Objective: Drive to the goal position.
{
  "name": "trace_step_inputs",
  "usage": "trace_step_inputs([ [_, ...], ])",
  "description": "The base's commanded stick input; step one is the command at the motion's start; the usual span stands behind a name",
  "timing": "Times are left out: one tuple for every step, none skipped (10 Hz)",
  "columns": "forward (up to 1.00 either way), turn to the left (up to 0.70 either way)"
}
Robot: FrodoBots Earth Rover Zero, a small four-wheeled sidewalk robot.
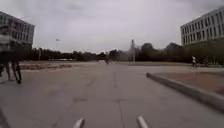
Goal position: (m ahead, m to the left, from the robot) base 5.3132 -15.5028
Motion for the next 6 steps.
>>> trace_step_inputs([
  [0.70,0.00],
  [0.70,0.00],
  [0.70,0.00],
  [0.70,0.00],
  [0.70,0.00],
  [0.70,0.00],
])
